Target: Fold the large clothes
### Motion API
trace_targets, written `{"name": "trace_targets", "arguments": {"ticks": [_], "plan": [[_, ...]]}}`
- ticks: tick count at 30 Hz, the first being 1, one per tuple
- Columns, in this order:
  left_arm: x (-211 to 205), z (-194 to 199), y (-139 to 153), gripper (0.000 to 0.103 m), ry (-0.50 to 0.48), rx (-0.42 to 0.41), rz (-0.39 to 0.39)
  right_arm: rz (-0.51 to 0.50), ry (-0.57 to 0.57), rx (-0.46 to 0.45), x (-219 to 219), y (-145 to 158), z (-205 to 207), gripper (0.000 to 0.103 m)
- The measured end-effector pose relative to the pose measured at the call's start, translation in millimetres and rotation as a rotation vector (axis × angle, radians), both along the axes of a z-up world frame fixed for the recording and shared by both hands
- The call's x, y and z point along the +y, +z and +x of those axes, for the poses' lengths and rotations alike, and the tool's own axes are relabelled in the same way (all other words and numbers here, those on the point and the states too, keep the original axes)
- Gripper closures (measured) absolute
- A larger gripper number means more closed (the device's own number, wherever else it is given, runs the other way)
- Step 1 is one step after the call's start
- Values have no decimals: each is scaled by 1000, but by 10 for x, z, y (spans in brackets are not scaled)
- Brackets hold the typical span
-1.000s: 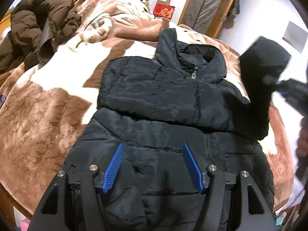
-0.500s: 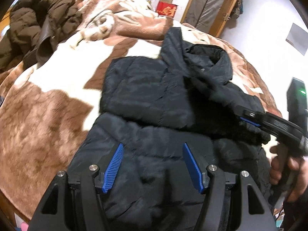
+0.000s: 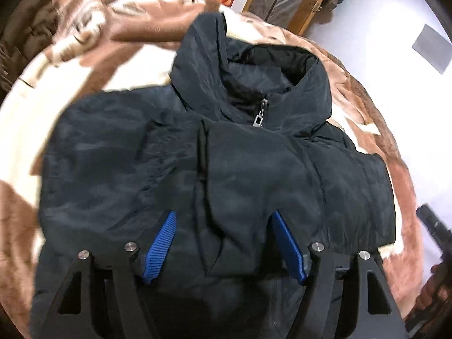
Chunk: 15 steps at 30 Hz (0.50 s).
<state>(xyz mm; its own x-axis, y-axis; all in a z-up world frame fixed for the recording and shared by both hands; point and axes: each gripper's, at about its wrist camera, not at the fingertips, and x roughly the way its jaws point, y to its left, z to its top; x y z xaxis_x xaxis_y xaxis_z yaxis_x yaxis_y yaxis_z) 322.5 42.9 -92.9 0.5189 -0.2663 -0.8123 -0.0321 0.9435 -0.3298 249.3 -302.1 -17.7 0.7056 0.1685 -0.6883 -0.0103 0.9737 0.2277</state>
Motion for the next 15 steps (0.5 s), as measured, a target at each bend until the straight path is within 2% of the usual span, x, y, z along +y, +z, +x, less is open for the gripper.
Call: {"name": "trace_targets", "arguments": {"ticks": [1,2,4,7,9,12,15], "plan": [[-13,14,-1,53,-3,-10,-1,2,-11,7,-59,-32,22,55],[-25,2,22,83,-10,-23,7,-10,-28,21,-109,-83,76,66],[-25,-73,135,92,-7,-80,32,-17,-27,33,-148,-149,157,70],[-2,-148,203,92,-1,-131,77,-20,-11,33,-102,-244,268,76],[39,-127,101,92,16,-109,104,-16,3,52,-79,-373,318,76],[129,-114,-93,92,48,-77,103,-48,32,106,66,-615,448,76],[82,-110,-196,92,40,-89,145,-61,56,158,137,-846,572,76]]}}
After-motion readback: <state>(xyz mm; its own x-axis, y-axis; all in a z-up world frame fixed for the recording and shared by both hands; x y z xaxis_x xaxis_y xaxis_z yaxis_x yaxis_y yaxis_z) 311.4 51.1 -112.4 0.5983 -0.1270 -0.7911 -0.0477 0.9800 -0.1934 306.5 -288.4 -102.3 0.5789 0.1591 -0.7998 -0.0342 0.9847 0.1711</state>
